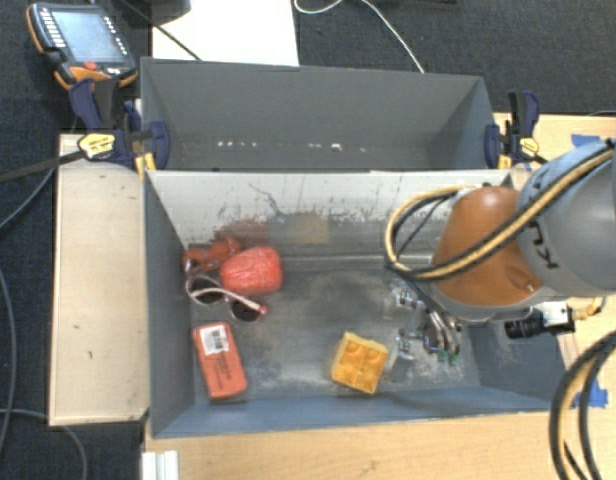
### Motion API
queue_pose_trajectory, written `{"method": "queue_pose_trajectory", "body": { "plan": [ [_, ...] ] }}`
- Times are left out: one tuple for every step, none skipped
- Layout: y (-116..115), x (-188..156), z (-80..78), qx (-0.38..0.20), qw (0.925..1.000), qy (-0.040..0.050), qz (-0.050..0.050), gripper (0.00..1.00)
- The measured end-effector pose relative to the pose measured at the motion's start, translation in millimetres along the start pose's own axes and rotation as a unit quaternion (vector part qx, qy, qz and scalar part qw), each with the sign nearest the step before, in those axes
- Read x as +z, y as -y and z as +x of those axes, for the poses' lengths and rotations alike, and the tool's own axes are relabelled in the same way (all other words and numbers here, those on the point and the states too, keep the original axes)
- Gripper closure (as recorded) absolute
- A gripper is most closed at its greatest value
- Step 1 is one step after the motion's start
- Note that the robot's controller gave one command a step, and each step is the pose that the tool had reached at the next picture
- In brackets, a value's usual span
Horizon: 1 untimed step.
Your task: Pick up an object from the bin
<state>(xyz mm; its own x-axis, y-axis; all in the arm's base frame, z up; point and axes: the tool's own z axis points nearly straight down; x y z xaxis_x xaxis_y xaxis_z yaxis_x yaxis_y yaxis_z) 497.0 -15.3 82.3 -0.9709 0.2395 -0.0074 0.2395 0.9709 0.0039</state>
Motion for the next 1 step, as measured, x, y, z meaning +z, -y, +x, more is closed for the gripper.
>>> {"method": "queue_pose_trajectory", "body": {
  "plan": [
    [-12.9,8.6,13.4,-0.041,0.9991,-0.0005,0.000,0.00]
  ]
}}
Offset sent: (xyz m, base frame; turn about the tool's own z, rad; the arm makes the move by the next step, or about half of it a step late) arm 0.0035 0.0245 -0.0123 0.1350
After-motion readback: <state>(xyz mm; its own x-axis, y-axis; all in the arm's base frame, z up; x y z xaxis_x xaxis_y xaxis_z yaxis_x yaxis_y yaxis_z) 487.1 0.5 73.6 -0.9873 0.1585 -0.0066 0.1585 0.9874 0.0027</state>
